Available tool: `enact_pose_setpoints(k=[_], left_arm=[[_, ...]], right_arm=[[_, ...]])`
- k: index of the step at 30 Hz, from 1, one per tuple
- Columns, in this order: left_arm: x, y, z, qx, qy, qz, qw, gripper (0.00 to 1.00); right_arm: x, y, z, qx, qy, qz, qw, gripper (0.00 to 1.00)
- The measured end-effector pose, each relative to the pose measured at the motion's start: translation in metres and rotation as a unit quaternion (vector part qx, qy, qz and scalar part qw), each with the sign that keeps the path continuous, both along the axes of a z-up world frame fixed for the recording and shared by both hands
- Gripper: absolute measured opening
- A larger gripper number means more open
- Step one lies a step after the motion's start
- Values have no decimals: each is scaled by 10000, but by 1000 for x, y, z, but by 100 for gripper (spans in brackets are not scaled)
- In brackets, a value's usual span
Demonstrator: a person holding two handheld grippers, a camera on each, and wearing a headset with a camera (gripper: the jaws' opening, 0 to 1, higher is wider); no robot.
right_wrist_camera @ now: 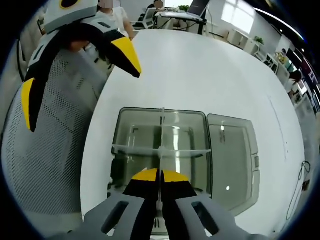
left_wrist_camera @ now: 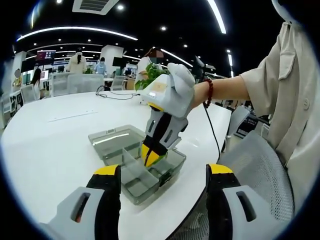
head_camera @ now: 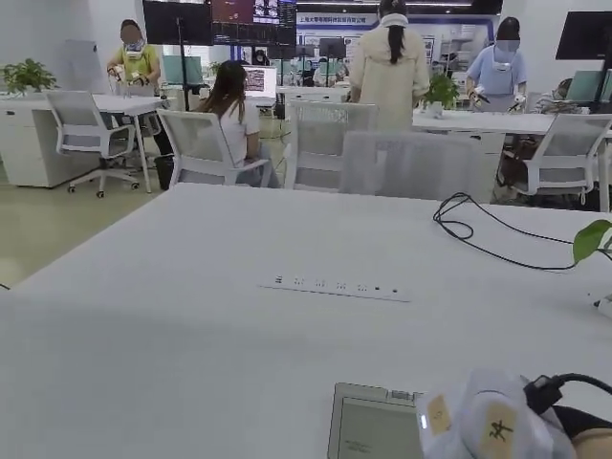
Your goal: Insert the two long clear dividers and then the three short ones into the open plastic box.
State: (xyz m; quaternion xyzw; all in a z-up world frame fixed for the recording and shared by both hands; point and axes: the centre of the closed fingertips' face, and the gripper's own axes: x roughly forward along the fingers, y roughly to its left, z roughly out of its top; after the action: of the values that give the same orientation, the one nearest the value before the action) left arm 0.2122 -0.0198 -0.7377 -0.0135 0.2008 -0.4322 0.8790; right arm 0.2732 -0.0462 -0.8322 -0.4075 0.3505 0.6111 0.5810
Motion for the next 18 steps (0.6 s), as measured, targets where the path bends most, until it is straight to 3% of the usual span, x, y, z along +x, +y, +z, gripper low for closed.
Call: enact_pose_setpoints(k=[3, 8, 18], left_arm=[[0, -2, 0, 1, -8, -35, 10000, 69], [0, -2, 0, 19, -21, -41, 10000, 70], [2, 1, 2, 55, -98, 74, 9999, 73]], right_arm=[[-1, 0, -3, -261, -4, 88, 9996, 2], [-1, -1, -7, -413, 44, 68, 9991, 2], [-1, -1, -8, -388, -16, 114, 9992, 3]])
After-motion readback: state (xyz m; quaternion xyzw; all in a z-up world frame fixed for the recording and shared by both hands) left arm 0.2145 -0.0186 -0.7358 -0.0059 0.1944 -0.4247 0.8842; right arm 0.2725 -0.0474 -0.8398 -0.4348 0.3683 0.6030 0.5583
